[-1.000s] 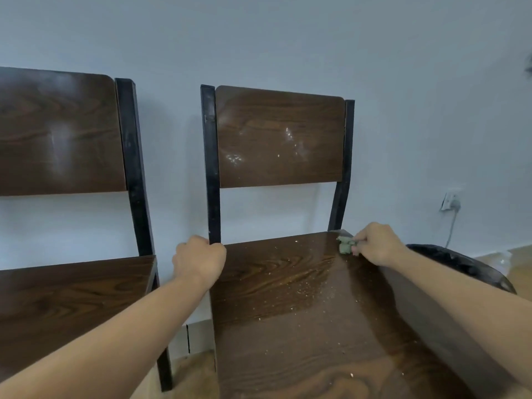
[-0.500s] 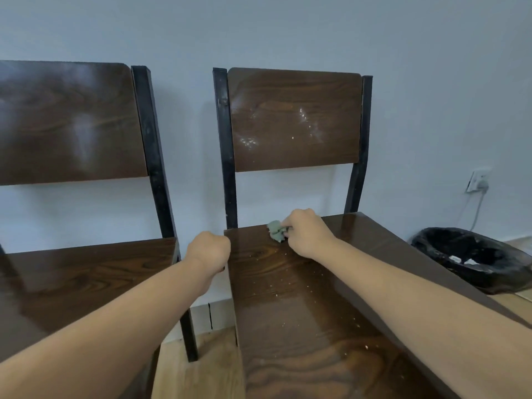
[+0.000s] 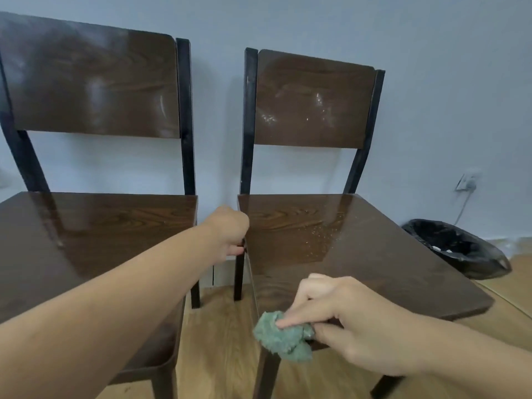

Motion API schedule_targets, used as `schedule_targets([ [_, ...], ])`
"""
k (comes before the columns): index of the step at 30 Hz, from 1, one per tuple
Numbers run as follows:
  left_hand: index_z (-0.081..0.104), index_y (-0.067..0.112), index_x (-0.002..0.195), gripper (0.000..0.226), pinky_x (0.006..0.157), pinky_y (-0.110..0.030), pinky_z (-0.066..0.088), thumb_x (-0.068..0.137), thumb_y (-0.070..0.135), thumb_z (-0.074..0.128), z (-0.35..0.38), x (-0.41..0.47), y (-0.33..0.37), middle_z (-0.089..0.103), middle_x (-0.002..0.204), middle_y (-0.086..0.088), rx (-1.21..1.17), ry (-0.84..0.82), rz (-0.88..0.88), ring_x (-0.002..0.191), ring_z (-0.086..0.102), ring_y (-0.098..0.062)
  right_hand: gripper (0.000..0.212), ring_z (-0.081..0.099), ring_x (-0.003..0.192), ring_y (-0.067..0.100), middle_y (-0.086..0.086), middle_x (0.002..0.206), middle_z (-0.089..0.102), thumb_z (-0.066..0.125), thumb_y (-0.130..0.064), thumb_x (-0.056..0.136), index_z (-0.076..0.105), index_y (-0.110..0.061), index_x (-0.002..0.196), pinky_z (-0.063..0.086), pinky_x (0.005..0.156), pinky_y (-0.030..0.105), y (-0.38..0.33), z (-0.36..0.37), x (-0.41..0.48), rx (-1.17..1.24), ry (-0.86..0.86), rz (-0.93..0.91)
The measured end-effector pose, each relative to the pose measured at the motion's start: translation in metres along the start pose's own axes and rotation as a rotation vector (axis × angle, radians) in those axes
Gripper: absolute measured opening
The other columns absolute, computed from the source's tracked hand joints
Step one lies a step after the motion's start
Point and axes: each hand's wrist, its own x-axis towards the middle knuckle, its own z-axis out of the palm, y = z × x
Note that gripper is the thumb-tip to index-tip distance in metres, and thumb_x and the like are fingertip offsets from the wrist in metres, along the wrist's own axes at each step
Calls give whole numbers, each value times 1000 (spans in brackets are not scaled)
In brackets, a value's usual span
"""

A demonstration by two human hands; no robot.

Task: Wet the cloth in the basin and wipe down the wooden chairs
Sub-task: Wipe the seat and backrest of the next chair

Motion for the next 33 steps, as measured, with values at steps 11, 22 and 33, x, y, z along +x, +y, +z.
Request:
schedule_targets([
  [11, 53, 13, 117, 15, 67, -35, 49, 104, 19, 50, 14, -30, -18, 59, 99, -10, -64, 8, -110, 91, 60, -28, 29, 64, 113, 32, 15, 122, 72, 58, 2, 96, 77, -9, 115, 50, 98, 30, 207, -79, 119, -42, 669, 619],
  [22, 53, 11, 140, 40, 89, -43, 57, 102, 23, 55, 1, -29, -29, 63, 128, -15, 5, -27, -102, 115, 64, -33, 44, 59, 100, 6, -14, 101, 69, 65, -1, 94, 73, -32, 124, 48, 87, 20, 67, -3, 33, -66, 348, 112],
  [33, 38, 25, 155, 72, 90, -23, 50, 92, 48, 64, -11, -34, -54, 50, 146, 4, 684, -28, 382, 104, 59, -6, 28, 64, 95, 13, -12, 93, 69, 68, -11, 95, 79, -33, 110, 42, 73, 17, 135, -85, 22, -57, 566, 407],
])
